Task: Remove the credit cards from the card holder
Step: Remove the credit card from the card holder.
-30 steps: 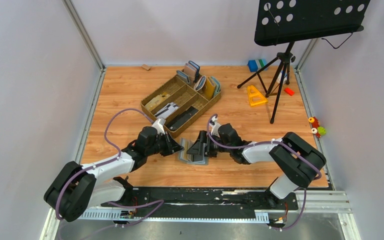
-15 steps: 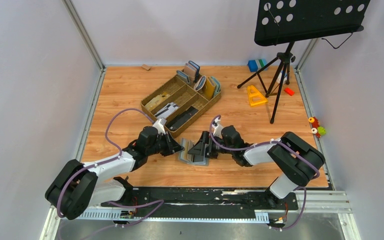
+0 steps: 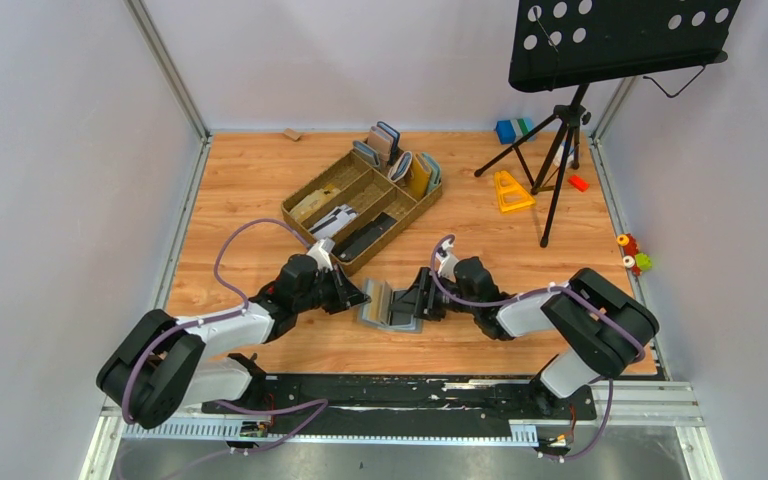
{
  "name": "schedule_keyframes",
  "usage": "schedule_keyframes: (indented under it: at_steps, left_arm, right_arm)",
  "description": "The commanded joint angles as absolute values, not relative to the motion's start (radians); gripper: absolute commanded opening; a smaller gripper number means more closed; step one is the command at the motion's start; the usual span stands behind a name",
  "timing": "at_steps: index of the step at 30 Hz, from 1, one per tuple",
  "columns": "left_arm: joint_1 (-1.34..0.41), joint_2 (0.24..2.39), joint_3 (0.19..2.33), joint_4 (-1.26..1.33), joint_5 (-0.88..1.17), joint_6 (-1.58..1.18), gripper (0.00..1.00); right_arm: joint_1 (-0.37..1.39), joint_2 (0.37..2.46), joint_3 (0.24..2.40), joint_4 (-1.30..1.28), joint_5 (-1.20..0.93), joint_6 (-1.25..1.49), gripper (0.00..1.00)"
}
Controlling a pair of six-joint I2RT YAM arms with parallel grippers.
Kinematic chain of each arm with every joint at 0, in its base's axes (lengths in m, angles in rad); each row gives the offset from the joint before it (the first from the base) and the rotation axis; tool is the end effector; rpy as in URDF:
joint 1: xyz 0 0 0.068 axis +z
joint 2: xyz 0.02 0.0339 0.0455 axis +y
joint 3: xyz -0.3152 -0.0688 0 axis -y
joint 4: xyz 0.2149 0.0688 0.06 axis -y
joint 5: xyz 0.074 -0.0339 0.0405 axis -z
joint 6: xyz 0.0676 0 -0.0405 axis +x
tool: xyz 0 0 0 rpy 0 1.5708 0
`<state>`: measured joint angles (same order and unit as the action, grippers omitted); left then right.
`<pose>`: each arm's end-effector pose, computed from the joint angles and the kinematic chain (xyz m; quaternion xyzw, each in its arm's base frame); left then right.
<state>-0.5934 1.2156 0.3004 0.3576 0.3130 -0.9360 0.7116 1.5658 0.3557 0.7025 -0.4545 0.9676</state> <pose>0.1594 -0.1326 0.2021 -0.0727 0.8640 -0.4302 0.2515 0.1837 0.1976 0.1833 -0.0061 0.8475 0.4973 0.1852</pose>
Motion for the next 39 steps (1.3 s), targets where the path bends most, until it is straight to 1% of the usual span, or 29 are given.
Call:
schedule_keyframes:
  at_steps: [1, 4, 8, 10, 14, 17, 21, 24, 28, 30, 32, 35, 39]
  left_arm:
    - [-0.597, 1.228, 0.288, 0.413, 0.318, -0.93, 0.1]
    - [-0.596, 1.228, 0.282, 0.422, 0.319, -0.933, 0.1]
    - [-0.597, 1.228, 0.275, 0.452, 0.333, -0.937, 0.1]
    - [-0.597, 1.23, 0.273, 0.475, 0.347, -0.94, 0.13]
    - [-0.596, 1.247, 0.275, 0.521, 0.377, -0.946, 0.26]
    - [-0.597, 1.268, 0.275, 0.552, 0.397, -0.954, 0.41]
    - [-0.596, 1.274, 0.272, 0.572, 0.408, -0.959, 0.58]
    - [-0.596, 1.265, 0.277, 0.562, 0.406, -0.951, 0.65]
    - [-0.596, 1.251, 0.285, 0.537, 0.399, -0.938, 0.71]
    - [-0.597, 1.25, 0.287, 0.533, 0.397, -0.934, 0.71]
    - [-0.597, 1.261, 0.291, 0.528, 0.395, -0.929, 0.66]
    - [-0.597, 1.301, 0.308, 0.492, 0.384, -0.914, 0.55]
    - [-0.597, 1.377, 0.347, 0.45, 0.386, -0.871, 0.35]
  right_arm:
    - [0.702, 1.527, 0.34, 0.726, -0.441, 0.964, 0.53]
    - [0.701, 1.531, 0.34, 0.715, -0.438, 0.958, 0.38]
    - [0.702, 1.556, 0.353, 0.691, -0.436, 0.946, 0.24]
    - [0.701, 1.57, 0.369, 0.671, -0.437, 0.935, 0.18]
    - [0.704, 1.587, 0.388, 0.652, -0.441, 0.923, 0.14]
    - [0.704, 1.588, 0.4, 0.646, -0.445, 0.923, 0.12]
    - [0.718, 1.572, 0.429, 0.598, -0.436, 0.902, 0.11]
    - [0.732, 1.54, 0.455, 0.524, -0.399, 0.874, 0.11]
    - [0.735, 1.51, 0.47, 0.472, -0.38, 0.852, 0.11]
    - [0.737, 1.509, 0.473, 0.465, -0.378, 0.85, 0.11]
    - [0.737, 1.513, 0.472, 0.463, -0.379, 0.849, 0.11]
    - [0.737, 1.521, 0.468, 0.462, -0.375, 0.849, 0.12]
    - [0.738, 1.512, 0.469, 0.423, -0.345, 0.829, 0.15]
